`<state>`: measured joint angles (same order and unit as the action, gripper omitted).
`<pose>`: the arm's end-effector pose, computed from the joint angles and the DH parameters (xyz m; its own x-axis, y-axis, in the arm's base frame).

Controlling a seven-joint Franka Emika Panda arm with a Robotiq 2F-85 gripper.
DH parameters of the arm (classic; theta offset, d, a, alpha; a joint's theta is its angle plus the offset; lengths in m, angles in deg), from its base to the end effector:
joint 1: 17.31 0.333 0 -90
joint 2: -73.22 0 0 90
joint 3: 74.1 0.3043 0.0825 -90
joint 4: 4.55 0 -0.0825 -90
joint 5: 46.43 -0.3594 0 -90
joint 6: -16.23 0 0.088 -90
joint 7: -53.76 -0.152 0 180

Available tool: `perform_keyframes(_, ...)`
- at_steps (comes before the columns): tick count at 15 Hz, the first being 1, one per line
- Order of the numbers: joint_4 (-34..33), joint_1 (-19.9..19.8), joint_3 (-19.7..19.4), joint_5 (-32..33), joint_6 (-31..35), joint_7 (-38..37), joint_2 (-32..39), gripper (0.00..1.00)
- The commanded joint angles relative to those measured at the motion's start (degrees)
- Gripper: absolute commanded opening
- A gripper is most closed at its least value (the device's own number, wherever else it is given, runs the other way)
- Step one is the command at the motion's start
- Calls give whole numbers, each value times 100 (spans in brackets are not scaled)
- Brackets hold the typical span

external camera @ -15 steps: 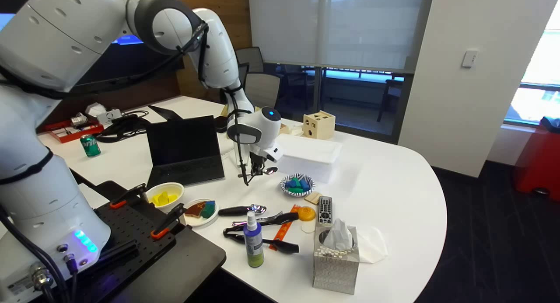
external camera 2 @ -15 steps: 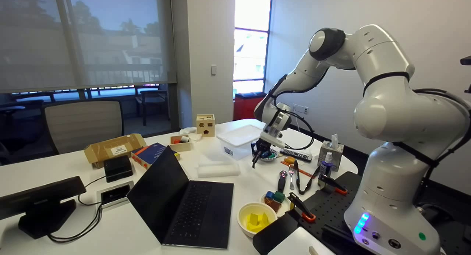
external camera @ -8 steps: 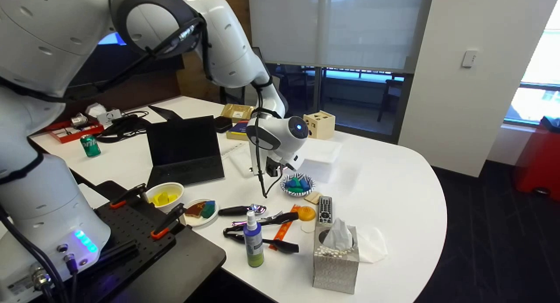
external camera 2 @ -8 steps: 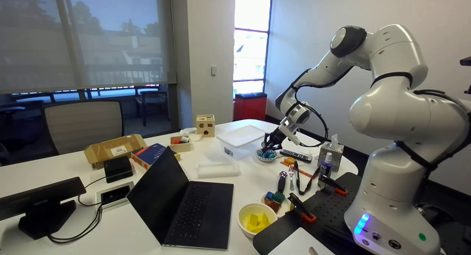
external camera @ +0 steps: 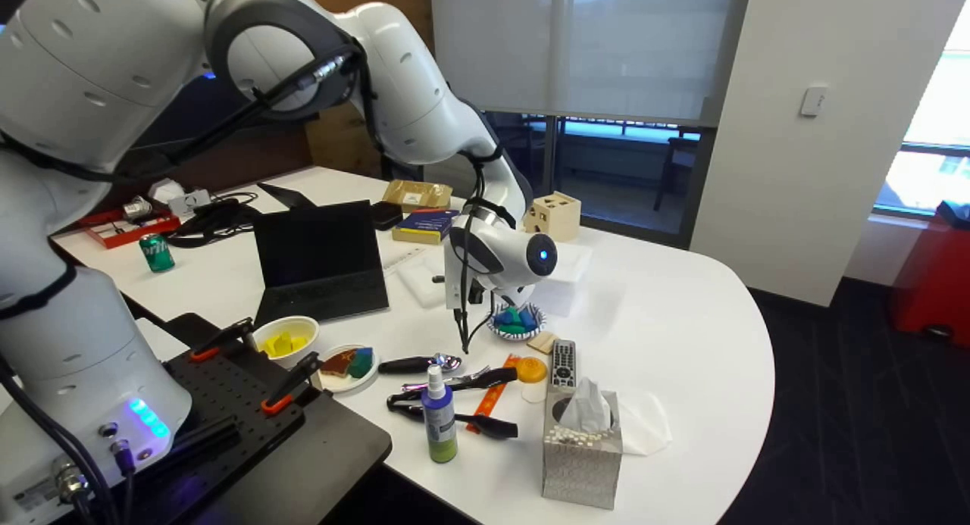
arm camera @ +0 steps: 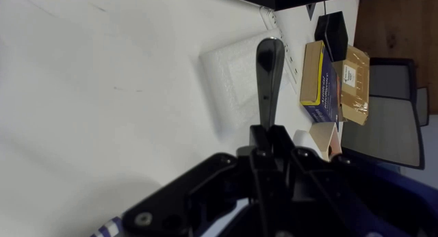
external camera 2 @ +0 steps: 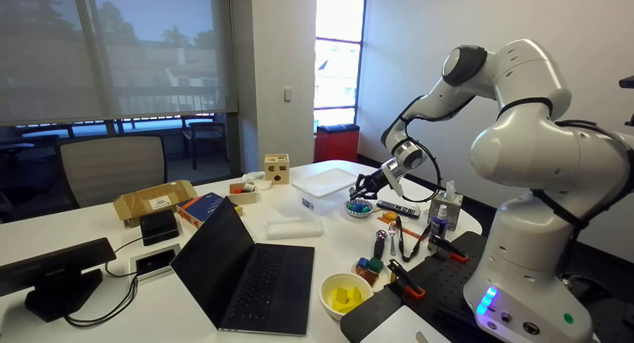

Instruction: Use the spoon to stir the bowl

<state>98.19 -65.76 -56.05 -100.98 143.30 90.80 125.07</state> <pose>0.5262 -0.2336 0.0405 0.7850 -0.5773 -0.2247 -0.4914 -0.3594 -0.7933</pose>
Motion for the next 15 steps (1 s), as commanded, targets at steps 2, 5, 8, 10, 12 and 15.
perform_keyframes(2, -624, 496, -675, -520, -873, -24, 386, 2)
perform_keyframes(5, -963, 793, -1037, -700, -1213, -149, 611, 2)
perform_keyframes(8, -1317, 1087, -1351, -814, -1347, -379, 821, 2)
perform_keyframes(10, -1507, 1262, -1515, -831, -1344, -582, 923, 2)
perform_keyframes(12, -1704, 1389, -1633, -799, -1380, -800, 1038, 2)
perform_keyframes(15, -1947, 1533, -1750, -729, -1504, -1129, 1204, 2)
